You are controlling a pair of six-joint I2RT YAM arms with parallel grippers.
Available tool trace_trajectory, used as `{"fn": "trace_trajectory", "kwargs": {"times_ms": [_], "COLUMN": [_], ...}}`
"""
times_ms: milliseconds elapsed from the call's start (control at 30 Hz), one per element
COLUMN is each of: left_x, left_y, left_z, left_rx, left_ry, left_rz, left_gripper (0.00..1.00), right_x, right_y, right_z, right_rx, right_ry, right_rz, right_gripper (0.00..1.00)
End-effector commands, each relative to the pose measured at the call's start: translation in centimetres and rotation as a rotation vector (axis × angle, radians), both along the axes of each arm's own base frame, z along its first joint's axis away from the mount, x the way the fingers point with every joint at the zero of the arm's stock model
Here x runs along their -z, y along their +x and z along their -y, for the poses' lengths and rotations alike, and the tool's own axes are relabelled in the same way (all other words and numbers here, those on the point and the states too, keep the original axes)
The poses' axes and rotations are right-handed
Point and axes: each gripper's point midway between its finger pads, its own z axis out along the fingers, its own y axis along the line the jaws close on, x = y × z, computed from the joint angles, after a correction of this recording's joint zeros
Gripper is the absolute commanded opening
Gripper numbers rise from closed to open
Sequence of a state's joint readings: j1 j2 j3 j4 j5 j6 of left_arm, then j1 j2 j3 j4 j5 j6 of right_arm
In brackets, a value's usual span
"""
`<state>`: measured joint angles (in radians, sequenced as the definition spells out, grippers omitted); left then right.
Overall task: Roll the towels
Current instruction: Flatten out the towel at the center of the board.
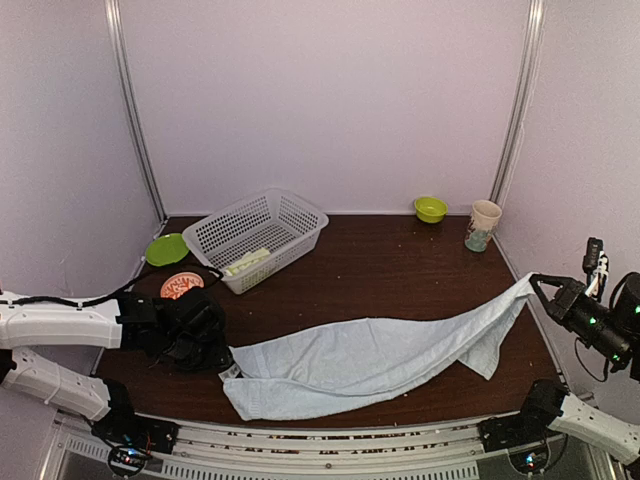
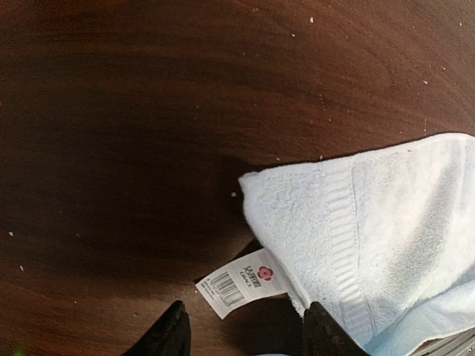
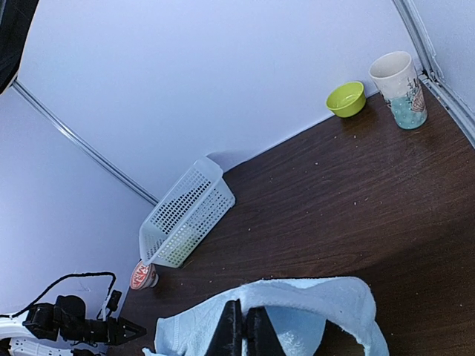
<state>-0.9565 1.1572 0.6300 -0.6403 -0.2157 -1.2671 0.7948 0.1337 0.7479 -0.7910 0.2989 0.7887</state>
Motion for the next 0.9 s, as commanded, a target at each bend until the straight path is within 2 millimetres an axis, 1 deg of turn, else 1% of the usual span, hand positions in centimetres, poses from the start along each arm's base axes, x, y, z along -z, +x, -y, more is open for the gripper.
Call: {"fn": "trace_trajectory", "kwargs": {"times_ms": [0,133,233,333,400,500,600,733,867], "left_x": [-0.7,-0.2,0.4,1.1,1.4,1.4,1.0,1.0,1.1], "left_y": [-0.5,-1.3,-2.1,-2.8,-3.2,-3.8,-4.2,-4.6,-4.4], "left_z": [1.9,3.1,3.9,4.0,4.0,3.7,3.7,4.0,4.2], "left_rx": [0.113,0.238,0.289,0.307,0.316,0.325,0.340,0.364,0.369], "left_ry": [-0.064,-0.074,-0.120,-0.141,-0.156,-0.178,-0.221,-0.255,-0.261], "left_rz": [0.003,-0.004,-0.023,-0.049,-0.060,-0.063,-0.042,-0.040,-0.027], "left_gripper": [0.53,0.56,0.58,0.59,0.62,0.67,0.71,0.72,0.71], "right_x": [0.0,0.8,0.9,0.8,0.8,0.8,1.1,1.3,1.5], "right_y": [0.0,0.2,0.3,0.3,0.4,0.4,0.5,0.6,0.8], "right_z": [0.3,-0.4,-0.7,-0.9,-1.1,-1.4,-1.6,-1.9,-2.1], "right_rx": [0.011,-0.008,-0.020,-0.022,-0.031,-0.042,-0.045,-0.050,-0.054], "right_ry": [0.005,-0.009,-0.012,-0.011,-0.010,-0.011,-0.008,0.002,0.010], "right_rz": [0.013,-0.006,-0.013,-0.013,-0.015,-0.019,-0.022,-0.025,-0.031], "right_gripper": [0.00,0.00,0.00,0.00,0.00,0.00,0.00,0.00,0.00]}}
